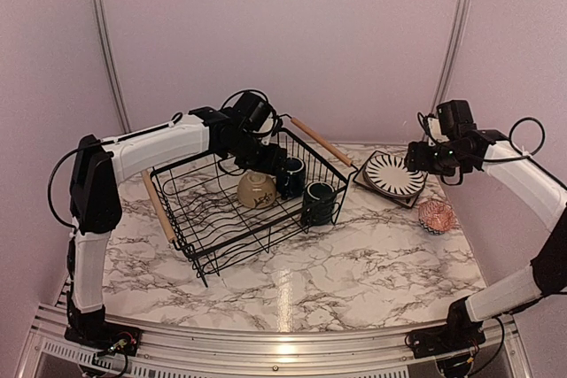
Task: Unload the mixed dishes from the dish rack
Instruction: Grab the cup from the dish rack.
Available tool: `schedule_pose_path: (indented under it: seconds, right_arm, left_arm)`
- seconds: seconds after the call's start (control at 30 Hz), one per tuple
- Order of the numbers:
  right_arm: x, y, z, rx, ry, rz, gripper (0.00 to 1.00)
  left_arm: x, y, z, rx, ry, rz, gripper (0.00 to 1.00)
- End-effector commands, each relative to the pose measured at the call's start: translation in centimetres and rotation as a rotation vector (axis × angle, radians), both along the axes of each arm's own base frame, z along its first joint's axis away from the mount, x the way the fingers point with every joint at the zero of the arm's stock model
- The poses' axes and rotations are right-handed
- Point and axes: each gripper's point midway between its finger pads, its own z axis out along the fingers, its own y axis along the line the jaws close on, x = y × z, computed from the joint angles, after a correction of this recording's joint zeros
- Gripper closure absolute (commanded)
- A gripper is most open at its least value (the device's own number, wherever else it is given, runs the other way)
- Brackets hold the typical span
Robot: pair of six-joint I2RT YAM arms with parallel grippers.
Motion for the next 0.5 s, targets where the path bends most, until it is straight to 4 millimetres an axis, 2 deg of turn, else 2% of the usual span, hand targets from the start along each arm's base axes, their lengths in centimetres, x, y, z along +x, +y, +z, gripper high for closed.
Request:
schedule_pose_path:
  seconds: [0.0, 0.27, 0.47]
  right_arm:
    - [0.4, 0.9, 2.7, 0.044, -0.075, 0.021, 0.21]
    - [0.6, 1.5, 4.0, 0.078, -0.107, 0.04, 0.21]
    - [0.8, 1.9, 3.9, 0.096, -0.108, 0.052, 0.21]
  left_arm:
    - [0.3, -2.1, -1.8, -0.054, 0.061, -0.033, 0.31]
    - [1.8, -2.3, -5.0, 0.005, 0.059, 0.001, 0.38]
    - [2.5, -2.9, -6.1, 0.012, 0.045, -0.008, 0.4]
